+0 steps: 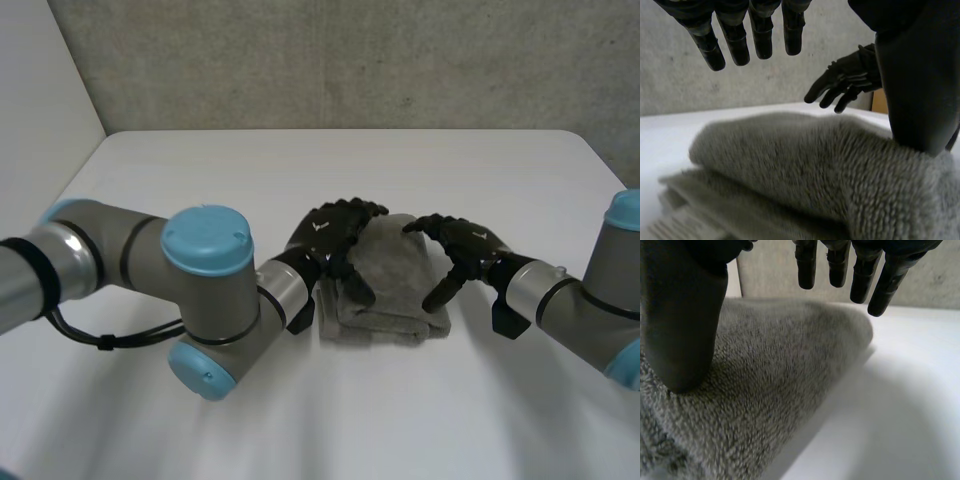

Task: Fold the towel.

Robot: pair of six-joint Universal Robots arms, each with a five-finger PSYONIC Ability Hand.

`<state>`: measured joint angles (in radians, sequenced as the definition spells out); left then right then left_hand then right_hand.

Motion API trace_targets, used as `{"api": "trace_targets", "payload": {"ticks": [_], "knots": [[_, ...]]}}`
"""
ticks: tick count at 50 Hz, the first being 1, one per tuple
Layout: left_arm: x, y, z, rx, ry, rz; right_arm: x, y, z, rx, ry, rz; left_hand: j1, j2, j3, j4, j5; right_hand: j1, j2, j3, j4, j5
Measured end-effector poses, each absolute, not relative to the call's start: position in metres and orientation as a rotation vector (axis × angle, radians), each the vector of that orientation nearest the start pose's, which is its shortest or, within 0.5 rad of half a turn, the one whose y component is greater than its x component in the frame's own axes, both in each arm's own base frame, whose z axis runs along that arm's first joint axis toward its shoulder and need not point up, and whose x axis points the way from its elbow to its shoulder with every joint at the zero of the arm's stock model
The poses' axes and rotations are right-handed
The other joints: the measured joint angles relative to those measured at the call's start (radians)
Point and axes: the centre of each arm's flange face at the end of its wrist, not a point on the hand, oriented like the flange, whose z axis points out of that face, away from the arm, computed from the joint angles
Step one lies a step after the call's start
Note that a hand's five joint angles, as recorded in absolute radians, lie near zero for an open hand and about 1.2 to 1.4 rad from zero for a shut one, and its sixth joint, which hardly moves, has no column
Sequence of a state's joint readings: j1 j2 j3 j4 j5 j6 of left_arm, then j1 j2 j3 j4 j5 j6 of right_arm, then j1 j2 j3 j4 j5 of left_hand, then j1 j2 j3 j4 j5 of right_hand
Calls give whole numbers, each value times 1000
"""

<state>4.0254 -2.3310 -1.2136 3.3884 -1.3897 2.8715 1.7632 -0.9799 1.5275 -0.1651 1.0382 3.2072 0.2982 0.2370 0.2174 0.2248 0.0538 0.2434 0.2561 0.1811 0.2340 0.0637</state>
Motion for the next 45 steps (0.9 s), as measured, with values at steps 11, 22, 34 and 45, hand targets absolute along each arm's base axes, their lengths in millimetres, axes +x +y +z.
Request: {"api": "trace_targets", "payload": {"ticks": [11,22,34,45], "knots": [[-389,-248,103,-571,-1985,1338,250,-325,117,-599,2121,-1354,0,0,0,0,0,-3,0,0,0,0],[-369,-259,102,-526,-2042,1347,249,-326,121,-730,2125,-1421,0,0,0,0,-3,-3,0,0,0,0],[-359,-253,156,-499,-1975,1422,245,-321,187,-804,2083,-1541,1,0,0,0,-4,-8,0,0,0,0],[-333,-241,240,-453,-1849,1568,232,-310,289,-759,1941,-1910,1,-1,0,0,-4,-8,-5,0,0,0]]}}
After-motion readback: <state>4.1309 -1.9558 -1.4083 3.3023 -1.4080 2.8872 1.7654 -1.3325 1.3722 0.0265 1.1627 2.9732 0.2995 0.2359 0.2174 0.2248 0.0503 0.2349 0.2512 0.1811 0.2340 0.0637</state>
